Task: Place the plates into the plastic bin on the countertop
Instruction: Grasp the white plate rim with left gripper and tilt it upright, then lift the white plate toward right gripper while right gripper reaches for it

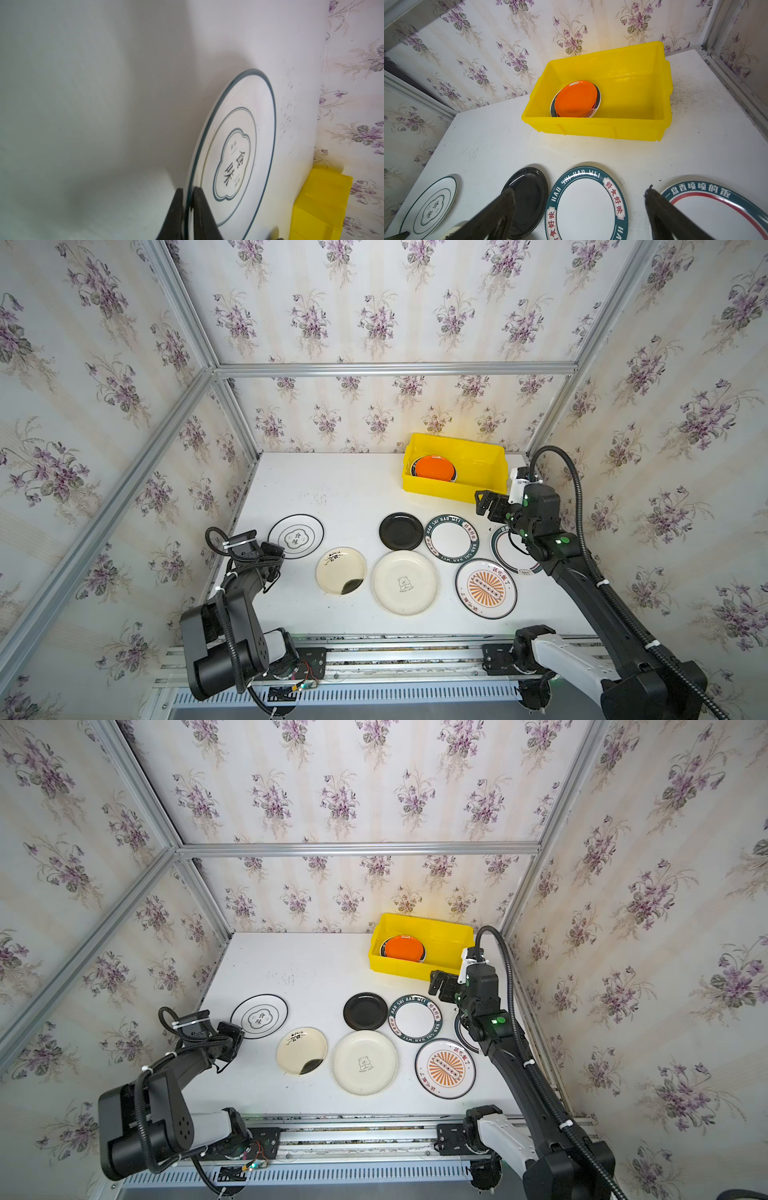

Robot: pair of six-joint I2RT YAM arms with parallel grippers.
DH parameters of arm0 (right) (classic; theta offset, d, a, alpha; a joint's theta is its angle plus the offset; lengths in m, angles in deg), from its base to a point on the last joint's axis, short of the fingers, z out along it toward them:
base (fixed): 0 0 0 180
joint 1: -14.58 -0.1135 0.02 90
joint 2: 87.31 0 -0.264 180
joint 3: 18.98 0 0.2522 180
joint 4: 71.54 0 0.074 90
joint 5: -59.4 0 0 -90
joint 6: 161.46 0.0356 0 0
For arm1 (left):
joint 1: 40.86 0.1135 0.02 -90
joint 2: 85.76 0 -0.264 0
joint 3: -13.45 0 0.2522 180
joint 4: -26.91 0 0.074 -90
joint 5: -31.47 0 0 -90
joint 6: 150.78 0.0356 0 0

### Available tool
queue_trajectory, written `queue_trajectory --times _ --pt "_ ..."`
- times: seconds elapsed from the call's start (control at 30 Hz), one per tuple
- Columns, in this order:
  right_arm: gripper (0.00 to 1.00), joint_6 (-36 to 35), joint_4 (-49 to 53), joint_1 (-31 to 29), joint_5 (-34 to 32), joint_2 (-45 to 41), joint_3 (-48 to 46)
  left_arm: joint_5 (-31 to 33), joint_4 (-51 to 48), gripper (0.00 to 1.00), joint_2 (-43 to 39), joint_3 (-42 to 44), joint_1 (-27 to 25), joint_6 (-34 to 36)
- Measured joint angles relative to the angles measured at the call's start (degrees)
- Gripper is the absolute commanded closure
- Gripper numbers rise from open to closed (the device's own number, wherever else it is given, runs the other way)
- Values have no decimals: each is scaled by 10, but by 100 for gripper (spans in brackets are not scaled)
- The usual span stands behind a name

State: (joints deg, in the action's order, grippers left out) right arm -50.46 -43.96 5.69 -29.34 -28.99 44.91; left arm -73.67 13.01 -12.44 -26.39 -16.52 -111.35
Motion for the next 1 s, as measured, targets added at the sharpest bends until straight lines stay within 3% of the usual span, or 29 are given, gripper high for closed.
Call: queue_trajectory --times 0.63,1.0 --pt "1 20 -10 1 59 43 8 -35 -52 100 -167 -49 -34 27" --pt "1 82 -56 21 163 105 19 -26 -59 100 -145 -114 -134 14"
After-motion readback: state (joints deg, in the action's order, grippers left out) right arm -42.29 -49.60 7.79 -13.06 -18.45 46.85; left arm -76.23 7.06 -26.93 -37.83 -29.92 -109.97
